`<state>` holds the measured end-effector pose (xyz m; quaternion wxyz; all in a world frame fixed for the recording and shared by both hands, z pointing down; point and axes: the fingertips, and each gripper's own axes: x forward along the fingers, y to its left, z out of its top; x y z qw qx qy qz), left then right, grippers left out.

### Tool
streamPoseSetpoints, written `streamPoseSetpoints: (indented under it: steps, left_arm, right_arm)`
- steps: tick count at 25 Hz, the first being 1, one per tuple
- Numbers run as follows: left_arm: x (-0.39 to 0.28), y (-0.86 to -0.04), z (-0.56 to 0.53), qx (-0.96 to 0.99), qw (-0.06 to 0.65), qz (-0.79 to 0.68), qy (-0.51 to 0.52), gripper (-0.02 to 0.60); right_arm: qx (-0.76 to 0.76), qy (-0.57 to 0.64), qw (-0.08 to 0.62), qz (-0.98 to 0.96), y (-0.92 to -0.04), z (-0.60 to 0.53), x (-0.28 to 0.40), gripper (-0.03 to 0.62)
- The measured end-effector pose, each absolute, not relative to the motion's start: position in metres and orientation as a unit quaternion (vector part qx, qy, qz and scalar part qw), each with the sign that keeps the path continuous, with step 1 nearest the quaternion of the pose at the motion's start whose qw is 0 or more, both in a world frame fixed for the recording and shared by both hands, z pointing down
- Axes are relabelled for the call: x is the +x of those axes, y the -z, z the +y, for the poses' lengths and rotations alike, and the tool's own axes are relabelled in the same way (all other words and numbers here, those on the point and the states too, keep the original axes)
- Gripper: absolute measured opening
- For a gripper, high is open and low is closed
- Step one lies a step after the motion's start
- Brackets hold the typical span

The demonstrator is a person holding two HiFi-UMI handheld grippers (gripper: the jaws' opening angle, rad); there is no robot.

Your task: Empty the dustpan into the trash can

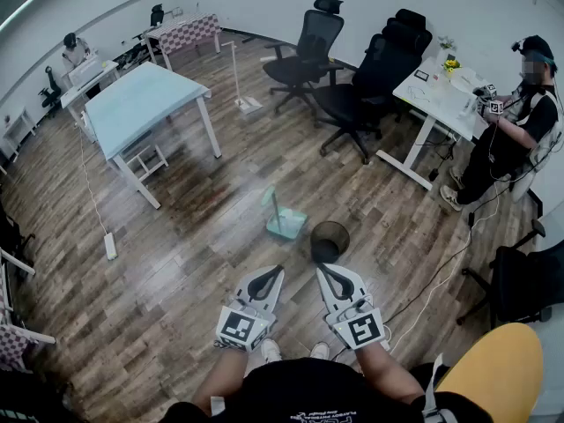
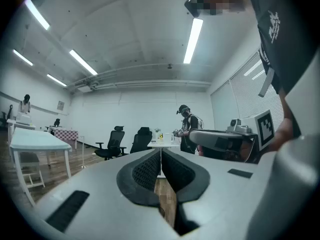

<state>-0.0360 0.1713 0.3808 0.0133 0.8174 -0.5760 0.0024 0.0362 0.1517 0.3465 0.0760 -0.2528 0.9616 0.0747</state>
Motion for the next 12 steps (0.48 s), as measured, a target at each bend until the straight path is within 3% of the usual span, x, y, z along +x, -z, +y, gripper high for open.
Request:
streamPoseSetpoints:
  steps: [12]
  left_arm:
    - [-0.038, -0.383, 0.162, 0.813, 0.014, -0.582, 0.0, 0.025]
  right_arm:
    - [-0.268, -0.075, 0.074, 0.958, -0.351, 0.139, 0.045, 0.023]
